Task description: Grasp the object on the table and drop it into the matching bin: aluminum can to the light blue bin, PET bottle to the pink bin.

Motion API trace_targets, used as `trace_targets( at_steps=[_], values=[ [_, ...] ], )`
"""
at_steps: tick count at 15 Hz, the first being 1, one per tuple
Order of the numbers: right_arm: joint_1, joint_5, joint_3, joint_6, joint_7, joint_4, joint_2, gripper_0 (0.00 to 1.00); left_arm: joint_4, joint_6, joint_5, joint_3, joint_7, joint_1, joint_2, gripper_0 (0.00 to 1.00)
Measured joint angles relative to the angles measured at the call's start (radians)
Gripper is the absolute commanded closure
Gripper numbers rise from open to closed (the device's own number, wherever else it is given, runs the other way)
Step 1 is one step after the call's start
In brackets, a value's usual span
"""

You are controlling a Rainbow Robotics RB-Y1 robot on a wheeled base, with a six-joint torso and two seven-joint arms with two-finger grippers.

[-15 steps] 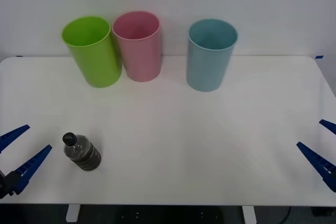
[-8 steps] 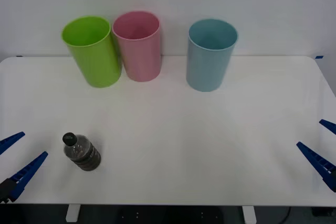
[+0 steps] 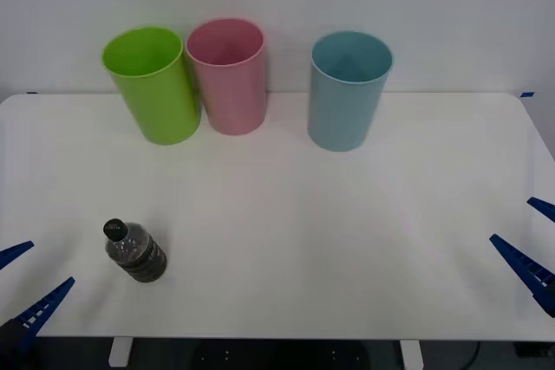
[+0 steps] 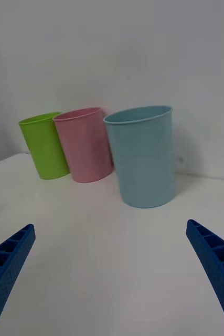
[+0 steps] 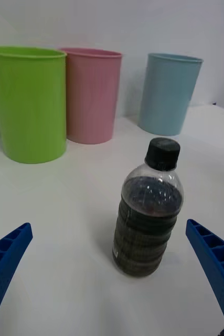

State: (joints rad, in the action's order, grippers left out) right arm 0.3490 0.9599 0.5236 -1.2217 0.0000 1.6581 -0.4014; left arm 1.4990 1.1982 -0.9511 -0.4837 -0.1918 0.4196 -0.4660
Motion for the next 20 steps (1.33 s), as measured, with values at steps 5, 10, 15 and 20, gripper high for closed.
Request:
trace_targets(
  at_steps=[5,10,15,20],
  values=[
    [0.000,0.000,0.000,0.000,0.000,0.000,0.000,0.00,-0.140,0.000,-0.001,0.079,-0.137,-0.037,-0.046,0.00],
    [0.000,0.000,0.000,0.000,0.000,0.000,0.000,0.00,-0.150,-0.017,-0.002,0.127,-0.145,-0.046,-0.046,0.00],
    [0.000,0.000,0.000,0.000,0.000,0.000,0.000,0.00,-0.150,-0.055,-0.008,0.161,-0.153,-0.071,-0.031,0.00],
    [0.000,0.000,0.000,0.000,0.000,0.000,0.000,0.00,-0.151,-0.074,-0.069,0.161,-0.160,-0.111,0.034,0.00]
  ],
)
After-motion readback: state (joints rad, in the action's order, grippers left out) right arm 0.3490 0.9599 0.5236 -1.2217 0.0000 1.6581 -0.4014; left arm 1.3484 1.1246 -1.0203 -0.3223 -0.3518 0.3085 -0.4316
